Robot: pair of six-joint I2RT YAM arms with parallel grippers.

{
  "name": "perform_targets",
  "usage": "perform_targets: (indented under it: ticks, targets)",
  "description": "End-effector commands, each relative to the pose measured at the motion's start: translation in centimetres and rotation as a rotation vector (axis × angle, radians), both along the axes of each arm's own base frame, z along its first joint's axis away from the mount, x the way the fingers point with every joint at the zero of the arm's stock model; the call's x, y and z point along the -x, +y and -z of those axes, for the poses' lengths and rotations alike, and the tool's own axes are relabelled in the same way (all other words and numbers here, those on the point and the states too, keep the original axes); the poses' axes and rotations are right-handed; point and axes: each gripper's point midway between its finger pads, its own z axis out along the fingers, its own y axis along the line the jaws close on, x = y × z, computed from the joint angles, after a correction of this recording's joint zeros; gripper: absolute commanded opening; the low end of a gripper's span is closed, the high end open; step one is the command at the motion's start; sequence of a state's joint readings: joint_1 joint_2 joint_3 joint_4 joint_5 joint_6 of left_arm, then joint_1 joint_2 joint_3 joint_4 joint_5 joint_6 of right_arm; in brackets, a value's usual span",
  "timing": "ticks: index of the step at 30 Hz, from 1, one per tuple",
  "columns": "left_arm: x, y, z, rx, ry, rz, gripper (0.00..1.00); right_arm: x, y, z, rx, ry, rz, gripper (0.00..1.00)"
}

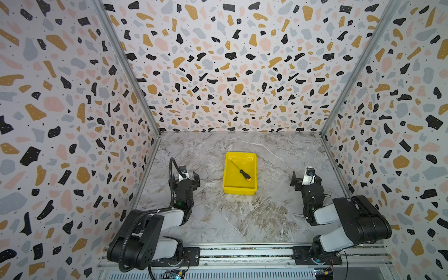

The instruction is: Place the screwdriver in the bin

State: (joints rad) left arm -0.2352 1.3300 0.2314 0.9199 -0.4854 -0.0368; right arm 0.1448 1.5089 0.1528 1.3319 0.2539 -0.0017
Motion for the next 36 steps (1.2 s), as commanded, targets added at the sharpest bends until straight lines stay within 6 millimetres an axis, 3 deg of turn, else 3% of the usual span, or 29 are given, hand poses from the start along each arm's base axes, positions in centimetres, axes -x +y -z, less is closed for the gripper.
perform_targets:
  ticks: [1,10,36]
  targets:
    - [-0.3,-0.4,-1.7,0.003,-0.073,0.036,1.0,-0.5,0.1,-1.3,-0.007,-0.041,-0.004,0.99]
    - [1.6,-0.6,-1.9,0.034,-0.18,0.102,1.0,-0.6,0.0,-1.3,-0.006,-0.041,-0.003,0.99]
    - [1.1,-0.7,-1.6,0.033,-0.141,0.108,1.0,-0.7,0.1,-1.4,-0.008,-0.04,-0.007,0.99]
